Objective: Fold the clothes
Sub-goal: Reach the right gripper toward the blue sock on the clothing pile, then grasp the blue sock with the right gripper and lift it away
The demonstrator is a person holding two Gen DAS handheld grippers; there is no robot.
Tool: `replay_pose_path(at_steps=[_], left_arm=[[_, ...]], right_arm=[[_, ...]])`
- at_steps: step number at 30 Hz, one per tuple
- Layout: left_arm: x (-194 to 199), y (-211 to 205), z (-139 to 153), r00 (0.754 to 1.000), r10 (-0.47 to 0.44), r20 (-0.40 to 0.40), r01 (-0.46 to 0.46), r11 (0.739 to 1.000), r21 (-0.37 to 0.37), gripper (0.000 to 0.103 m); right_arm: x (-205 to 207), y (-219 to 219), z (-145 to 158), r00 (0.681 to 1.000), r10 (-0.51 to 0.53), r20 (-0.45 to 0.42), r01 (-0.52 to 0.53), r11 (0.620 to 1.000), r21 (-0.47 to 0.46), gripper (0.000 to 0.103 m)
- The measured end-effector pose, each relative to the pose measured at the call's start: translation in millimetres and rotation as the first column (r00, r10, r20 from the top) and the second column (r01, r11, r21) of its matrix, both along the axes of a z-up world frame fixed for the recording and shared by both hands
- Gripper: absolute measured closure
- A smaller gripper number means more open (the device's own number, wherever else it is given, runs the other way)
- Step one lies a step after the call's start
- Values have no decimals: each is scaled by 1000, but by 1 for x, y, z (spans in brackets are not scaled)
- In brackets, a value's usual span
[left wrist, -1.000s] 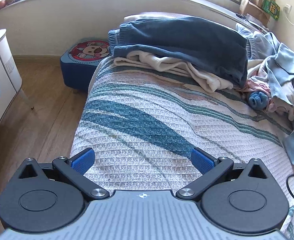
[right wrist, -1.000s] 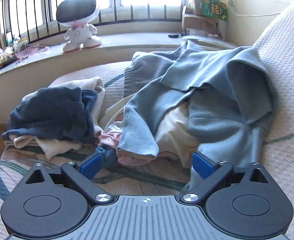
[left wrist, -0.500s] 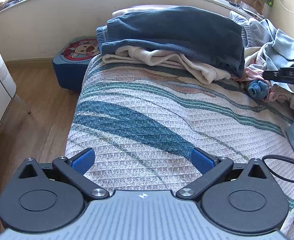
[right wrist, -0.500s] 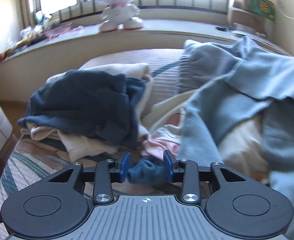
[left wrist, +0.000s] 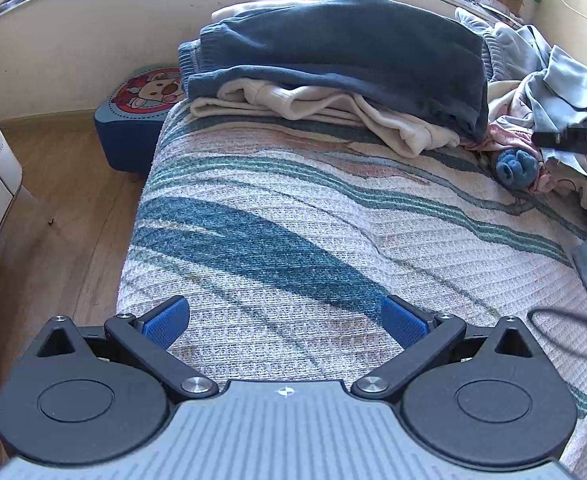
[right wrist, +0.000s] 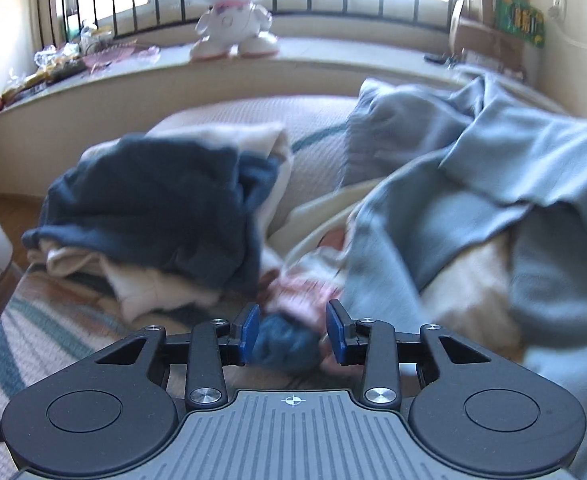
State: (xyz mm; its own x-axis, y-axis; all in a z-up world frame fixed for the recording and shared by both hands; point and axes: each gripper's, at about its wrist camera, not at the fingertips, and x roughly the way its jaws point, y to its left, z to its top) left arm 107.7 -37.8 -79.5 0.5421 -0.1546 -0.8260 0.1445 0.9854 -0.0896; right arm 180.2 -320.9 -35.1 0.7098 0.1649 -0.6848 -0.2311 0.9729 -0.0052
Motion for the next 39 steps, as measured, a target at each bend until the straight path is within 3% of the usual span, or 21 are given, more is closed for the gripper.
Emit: replay_pose_path(at_steps=[7, 14, 21, 24, 29, 34, 39], left_arm=[[1, 3, 0, 1000, 18, -5, -18, 1000, -3, 0], [2, 0, -4, 1000, 2, -25, -2, 1000, 0, 0], [2, 1, -6, 1000, 8, -28, -8, 1000, -4, 0], [1, 2, -5, 1000, 7, -26, -7, 1000, -6, 0], [0, 5, -4, 999, 19, -28, -20, 1000, -9, 0], [-2, 2, -4, 1000, 8, -24, -8, 1000, -13, 0], [-3, -1, -4, 1000, 0, -24, 0, 1000, -10, 0]], right_arm=[[10, 7, 3, 996, 77, -52, -75, 996, 40, 67], [0, 20, -29, 996, 10, -86, -13, 999, -35, 63], [11, 17, -51, 995, -36, -95, 28, 997, -78, 39], [16, 8, -63, 989, -81, -127, 75, 996, -48, 42], [3, -9, -50, 986, -128, -111, 134, 990, 46, 62], [-23, -11, -20, 993, -35, -112, 49, 991, 126, 65], [-39, -3, 18, 1000, 12, -7, -10, 984, 176, 65]])
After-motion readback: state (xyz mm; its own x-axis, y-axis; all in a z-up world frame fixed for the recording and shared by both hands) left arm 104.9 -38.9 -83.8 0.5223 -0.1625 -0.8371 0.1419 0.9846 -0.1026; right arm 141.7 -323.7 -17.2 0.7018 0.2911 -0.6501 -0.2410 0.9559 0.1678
